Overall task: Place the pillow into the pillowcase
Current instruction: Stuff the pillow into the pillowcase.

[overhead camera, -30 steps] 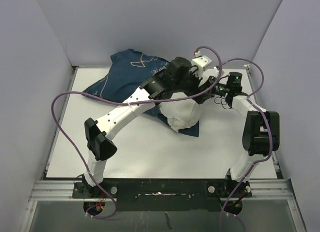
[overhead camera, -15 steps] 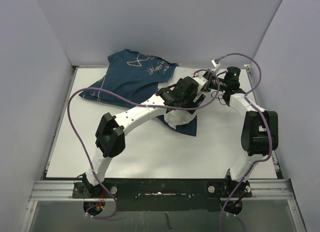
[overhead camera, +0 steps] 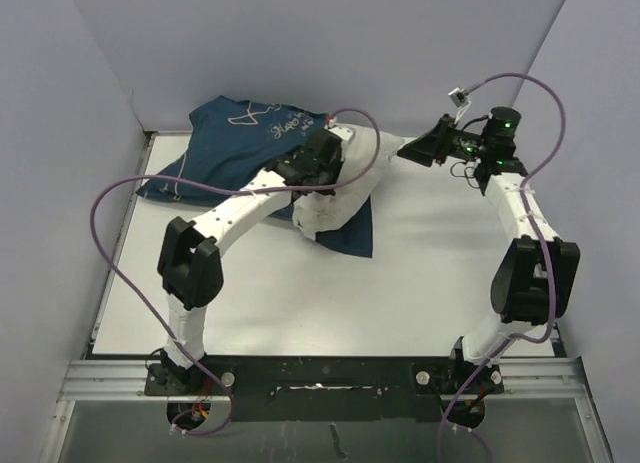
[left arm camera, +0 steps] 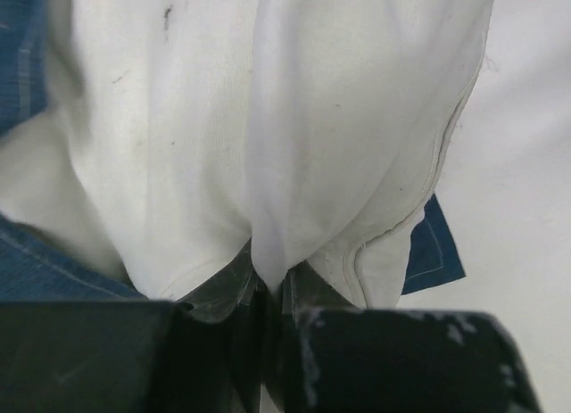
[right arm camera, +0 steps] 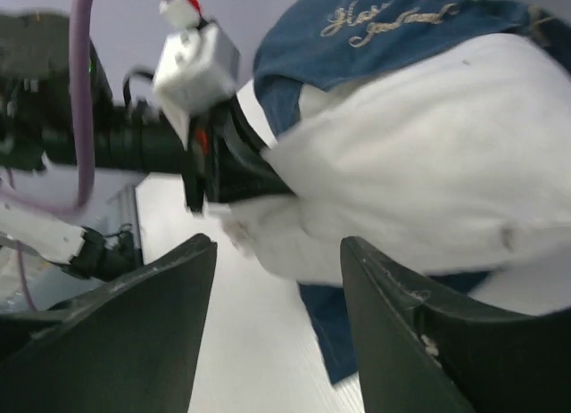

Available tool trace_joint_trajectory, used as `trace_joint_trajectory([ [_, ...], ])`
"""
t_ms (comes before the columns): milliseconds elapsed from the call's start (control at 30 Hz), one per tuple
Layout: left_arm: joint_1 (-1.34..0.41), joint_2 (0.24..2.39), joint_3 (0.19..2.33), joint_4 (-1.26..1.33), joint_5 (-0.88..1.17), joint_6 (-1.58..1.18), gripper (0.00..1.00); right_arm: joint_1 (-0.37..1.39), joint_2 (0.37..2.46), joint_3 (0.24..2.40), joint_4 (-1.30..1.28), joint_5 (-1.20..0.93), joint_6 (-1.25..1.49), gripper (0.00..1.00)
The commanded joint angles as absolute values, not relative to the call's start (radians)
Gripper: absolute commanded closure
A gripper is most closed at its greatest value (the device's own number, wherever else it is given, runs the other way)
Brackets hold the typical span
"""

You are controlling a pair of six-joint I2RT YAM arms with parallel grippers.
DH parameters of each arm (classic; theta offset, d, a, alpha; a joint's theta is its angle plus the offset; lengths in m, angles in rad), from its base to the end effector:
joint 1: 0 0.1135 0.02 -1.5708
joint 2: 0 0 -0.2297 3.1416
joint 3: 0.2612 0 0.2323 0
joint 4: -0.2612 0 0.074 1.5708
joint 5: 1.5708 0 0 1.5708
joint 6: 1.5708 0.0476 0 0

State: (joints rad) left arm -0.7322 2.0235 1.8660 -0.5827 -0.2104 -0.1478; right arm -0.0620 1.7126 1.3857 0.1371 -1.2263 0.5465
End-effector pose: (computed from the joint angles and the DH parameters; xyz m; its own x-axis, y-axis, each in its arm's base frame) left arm 0.3343 -0.2871 0.2628 -0.5755 0.3237 -0.7510 0.4594 0.8877 0.0306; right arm 0.3748 0.0216 0.3086 -0.6295 0.2149 -0.7467 -0.6725 0.3308 0.6621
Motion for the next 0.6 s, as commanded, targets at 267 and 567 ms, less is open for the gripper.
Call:
trace_joint_trajectory([
  [267,-0.525,1.583,1.724,-0.396,-0.034,-0.301,1.0,0.01,1.716,1.231,-0.14,-0.877,0.248,0.03],
  [567,-0.431,1.472,1.641,-0.362,0.02,-0.376,1.0,0.174,1.983,1.247,0.228,-0.808,0.691,0.02],
])
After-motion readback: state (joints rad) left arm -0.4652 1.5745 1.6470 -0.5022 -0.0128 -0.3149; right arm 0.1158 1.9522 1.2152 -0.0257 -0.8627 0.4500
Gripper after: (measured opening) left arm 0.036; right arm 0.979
